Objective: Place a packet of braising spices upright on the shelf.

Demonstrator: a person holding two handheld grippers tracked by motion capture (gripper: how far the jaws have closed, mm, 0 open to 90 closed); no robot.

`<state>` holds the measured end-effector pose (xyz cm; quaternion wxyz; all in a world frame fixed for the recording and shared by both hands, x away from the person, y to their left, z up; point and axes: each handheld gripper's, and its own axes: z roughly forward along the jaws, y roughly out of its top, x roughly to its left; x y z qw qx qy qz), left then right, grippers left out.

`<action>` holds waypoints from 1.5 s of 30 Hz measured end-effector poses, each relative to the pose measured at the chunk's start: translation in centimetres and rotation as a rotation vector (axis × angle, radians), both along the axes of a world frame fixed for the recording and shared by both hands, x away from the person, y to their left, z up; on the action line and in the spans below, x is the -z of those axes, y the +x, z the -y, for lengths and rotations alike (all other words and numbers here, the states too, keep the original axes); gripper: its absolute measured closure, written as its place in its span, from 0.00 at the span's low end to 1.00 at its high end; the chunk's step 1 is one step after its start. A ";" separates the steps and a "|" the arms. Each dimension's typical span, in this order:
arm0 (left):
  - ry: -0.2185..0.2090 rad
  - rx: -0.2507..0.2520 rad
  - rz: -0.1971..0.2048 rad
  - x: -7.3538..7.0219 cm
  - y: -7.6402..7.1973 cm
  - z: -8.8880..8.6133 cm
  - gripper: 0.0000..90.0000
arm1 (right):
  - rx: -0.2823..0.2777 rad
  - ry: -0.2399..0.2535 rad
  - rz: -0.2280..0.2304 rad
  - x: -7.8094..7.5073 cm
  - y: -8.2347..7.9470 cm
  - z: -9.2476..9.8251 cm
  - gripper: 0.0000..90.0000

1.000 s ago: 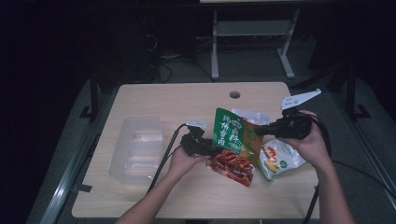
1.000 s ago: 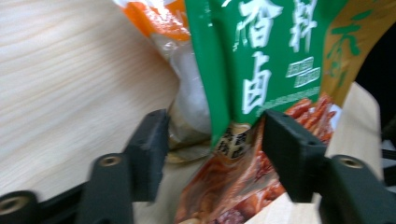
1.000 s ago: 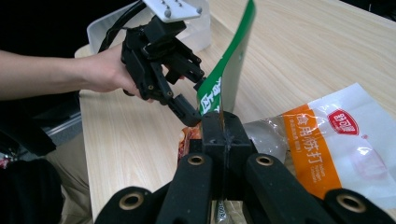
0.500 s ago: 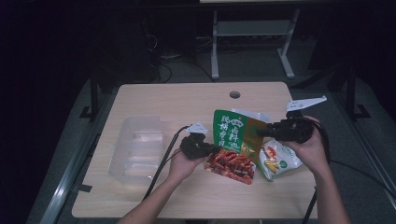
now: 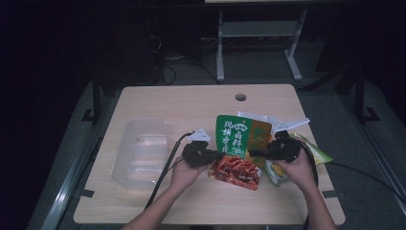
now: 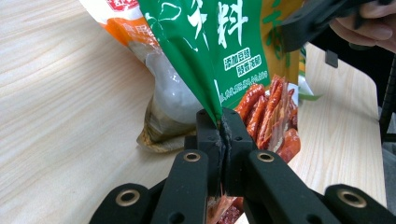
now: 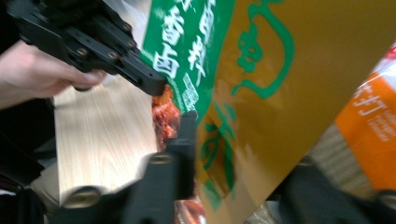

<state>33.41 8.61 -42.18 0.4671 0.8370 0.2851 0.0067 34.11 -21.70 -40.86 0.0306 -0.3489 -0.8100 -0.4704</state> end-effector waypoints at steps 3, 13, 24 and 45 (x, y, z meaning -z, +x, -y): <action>0.001 -0.001 0.002 0.0 -0.4 -0.4 0.97 | -0.021 0.016 0.003 -0.2 -0.3 -0.4 0.97; 0.040 -0.038 0.069 -0.9 -2.0 -1.2 0.73 | -0.030 -0.028 0.032 -1.0 -1.6 -1.0 0.99; 0.033 -0.011 0.105 -1.7 -4.8 -2.5 0.54 | -0.034 -0.013 0.071 -2.3 -2.4 -0.9 0.99; 0.013 0.061 0.087 -0.9 -10.2 -7.4 0.30 | -0.059 -0.043 0.161 -5.9 -3.6 -4.2 1.00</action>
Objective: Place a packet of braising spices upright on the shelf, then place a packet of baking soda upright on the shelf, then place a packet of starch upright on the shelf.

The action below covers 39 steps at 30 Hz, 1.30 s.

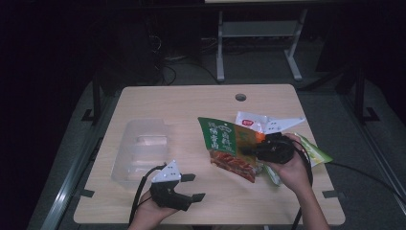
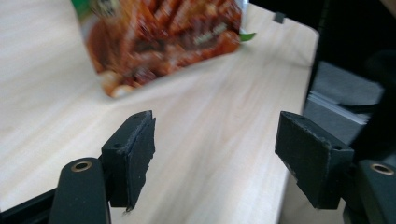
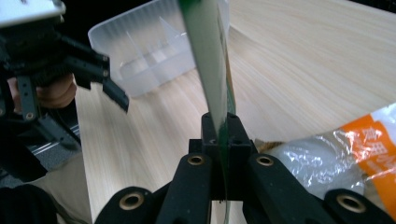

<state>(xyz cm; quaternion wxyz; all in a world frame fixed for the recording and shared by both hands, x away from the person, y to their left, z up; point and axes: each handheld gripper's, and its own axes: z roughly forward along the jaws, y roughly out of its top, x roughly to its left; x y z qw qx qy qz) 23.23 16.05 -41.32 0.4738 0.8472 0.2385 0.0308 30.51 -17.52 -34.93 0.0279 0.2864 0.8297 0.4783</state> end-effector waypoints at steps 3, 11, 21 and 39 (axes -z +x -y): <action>0.003 -0.012 0.015 0.3 0.0 -0.5 0.29 | 0.002 -0.014 0.009 -0.9 0.6 -0.7 1.00; 0.031 -0.040 0.048 0.8 -0.3 -0.9 0.29 | 0.004 -0.019 0.026 -1.8 1.4 -2.3 1.00; 0.015 -0.044 0.066 0.5 -0.2 -1.1 0.27 | -0.020 -0.045 0.024 -2.4 2.2 -3.8 1.00; 0.018 -0.008 0.029 1.0 -0.1 -0.6 0.27 | -0.073 -0.047 0.080 -5.7 4.2 -7.5 1.00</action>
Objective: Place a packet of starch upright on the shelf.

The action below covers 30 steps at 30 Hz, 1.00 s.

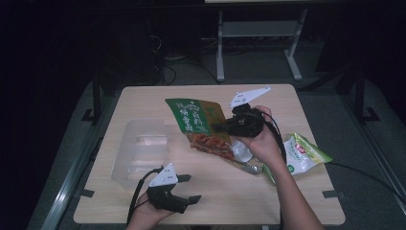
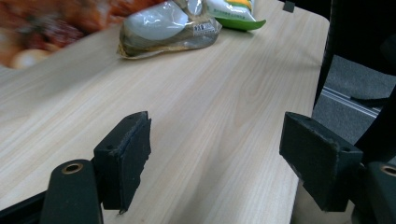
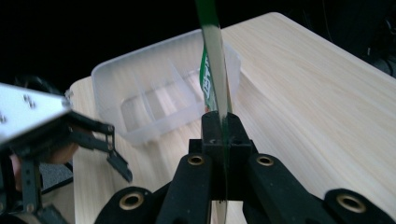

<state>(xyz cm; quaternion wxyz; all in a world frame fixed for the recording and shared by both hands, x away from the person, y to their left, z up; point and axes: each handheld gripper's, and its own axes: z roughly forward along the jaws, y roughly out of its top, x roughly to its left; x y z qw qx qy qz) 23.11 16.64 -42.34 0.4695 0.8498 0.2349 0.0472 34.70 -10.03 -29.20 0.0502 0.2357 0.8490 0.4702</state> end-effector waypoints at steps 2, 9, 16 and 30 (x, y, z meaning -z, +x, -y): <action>0.002 -0.001 -0.013 0.2 0.0 0.1 0.27 | -0.017 -0.001 0.013 -0.3 0.5 -0.7 1.00; -0.002 -0.001 -0.013 0.1 0.1 0.0 0.27 | -0.050 0.020 0.017 -1.3 2.0 -3.4 1.00; 0.005 0.003 -0.016 0.2 0.2 0.2 0.27 | -0.084 0.042 0.016 -2.4 3.1 -5.8 1.00; -0.003 0.001 -0.012 0.3 0.0 0.0 0.27 | -0.140 0.060 0.025 -2.8 5.0 -10.2 1.00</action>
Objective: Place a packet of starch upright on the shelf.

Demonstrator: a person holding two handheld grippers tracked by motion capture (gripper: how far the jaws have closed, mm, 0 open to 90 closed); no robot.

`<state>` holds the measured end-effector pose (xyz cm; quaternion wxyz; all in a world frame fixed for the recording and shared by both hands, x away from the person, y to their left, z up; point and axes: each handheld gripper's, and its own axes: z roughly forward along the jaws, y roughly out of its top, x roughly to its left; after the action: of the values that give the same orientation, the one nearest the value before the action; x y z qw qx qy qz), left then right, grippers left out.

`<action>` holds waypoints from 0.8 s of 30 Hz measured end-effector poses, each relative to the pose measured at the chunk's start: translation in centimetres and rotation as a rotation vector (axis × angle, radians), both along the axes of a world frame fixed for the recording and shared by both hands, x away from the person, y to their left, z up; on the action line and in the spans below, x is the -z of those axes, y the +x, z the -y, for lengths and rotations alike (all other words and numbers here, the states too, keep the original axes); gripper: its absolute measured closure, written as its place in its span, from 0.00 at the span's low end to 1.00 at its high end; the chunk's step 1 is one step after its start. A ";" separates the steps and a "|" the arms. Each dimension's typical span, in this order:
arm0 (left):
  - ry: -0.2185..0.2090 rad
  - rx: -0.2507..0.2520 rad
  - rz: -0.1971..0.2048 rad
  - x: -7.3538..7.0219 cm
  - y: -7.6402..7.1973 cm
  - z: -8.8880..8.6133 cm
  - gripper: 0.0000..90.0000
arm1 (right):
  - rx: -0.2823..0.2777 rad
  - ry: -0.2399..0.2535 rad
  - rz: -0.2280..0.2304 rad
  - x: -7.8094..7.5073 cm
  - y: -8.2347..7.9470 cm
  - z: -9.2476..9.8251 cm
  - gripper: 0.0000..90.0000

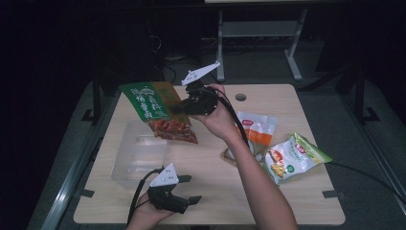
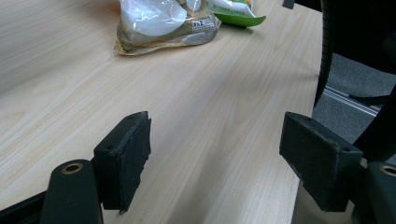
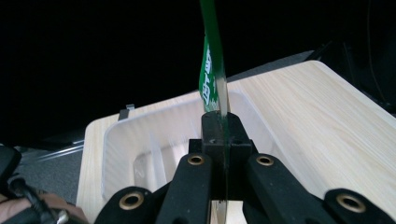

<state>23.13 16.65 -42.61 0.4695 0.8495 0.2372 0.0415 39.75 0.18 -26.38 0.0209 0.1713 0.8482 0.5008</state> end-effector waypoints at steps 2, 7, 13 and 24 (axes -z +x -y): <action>0.003 0.003 0.002 0.0 0.0 -0.1 0.27 | -0.002 0.002 -0.003 0.1 0.3 -0.6 1.00; -0.003 0.000 0.007 -0.1 -0.1 -0.3 0.27 | -0.004 0.008 -0.007 0.2 1.3 -2.6 1.00; -0.008 -0.008 0.011 -0.1 0.0 -0.4 0.27 | 0.002 0.026 -0.028 1.1 2.4 -4.6 1.00; 0.012 0.003 0.010 0.1 0.0 -0.4 0.27 | 0.017 0.056 -0.085 3.6 4.3 -7.5 1.00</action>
<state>23.17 17.03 -42.72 0.4658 0.8523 0.2332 0.0463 44.05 7.72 -30.02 -0.0159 0.2002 0.8326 0.5162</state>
